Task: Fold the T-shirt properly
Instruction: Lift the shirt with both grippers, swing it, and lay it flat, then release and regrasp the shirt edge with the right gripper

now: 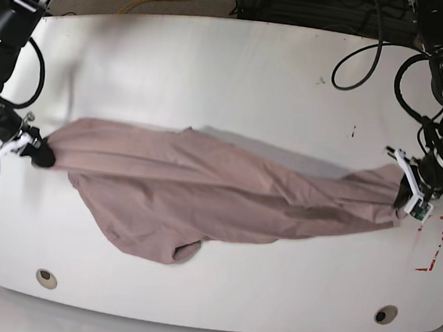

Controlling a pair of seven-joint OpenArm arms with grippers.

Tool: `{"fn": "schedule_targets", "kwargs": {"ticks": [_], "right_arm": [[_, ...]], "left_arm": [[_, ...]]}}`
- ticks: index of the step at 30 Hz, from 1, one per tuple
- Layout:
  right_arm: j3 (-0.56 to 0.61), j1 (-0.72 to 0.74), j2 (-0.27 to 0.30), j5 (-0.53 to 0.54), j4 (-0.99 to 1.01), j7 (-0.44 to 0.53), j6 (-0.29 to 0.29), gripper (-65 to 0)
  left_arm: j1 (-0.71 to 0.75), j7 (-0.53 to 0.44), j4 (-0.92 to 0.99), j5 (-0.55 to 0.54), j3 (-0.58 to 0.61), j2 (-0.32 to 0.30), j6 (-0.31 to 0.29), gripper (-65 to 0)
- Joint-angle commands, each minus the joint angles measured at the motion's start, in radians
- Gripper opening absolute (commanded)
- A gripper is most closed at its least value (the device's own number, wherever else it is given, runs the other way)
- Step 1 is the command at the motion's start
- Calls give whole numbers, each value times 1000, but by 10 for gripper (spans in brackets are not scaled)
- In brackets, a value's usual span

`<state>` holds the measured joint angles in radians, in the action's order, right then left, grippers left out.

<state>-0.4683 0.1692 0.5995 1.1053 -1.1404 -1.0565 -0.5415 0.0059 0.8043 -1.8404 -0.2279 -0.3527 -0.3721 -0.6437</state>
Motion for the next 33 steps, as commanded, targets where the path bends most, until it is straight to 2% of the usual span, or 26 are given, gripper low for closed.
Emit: {"fn": "schedule_targets", "kwargs": {"ticks": [1, 6, 11, 16, 20, 25, 29, 33], "right_arm": [[-47, -55, 21, 26, -57, 31, -2, -650], [-76, -158, 20, 29, -66, 31, -2, -650], [-108, -262, 20, 105, -66, 31, -2, -650], [-108, -325, 18, 132, -66, 31, -16, -650], [-108, -328, -19, 128, -66, 31, -35, -650], [-105, -346, -29, 128, -66, 31, -35, -650], [-106, -348, -59, 124, -66, 31, -36, -650], [-103, -349, -63, 124, -66, 31, -36, -650]], "left_arm": [[39, -38, -18, -5, -10, -18, 12, -640], [128, -38, -25, -5, -13, -20, 12, -642], [207, -39, -26, -6, -65, -20, 11, -642], [270, -39, -26, -5, -75, -20, 11, -642], [302, -39, -26, -8, -99, -17, 11, -642], [311, -39, -23, -8, -104, -15, 9, -642], [311, -39, -18, -9, -105, -14, -54, -643], [312, -39, -18, -8, -105, -12, -54, -640]]}}
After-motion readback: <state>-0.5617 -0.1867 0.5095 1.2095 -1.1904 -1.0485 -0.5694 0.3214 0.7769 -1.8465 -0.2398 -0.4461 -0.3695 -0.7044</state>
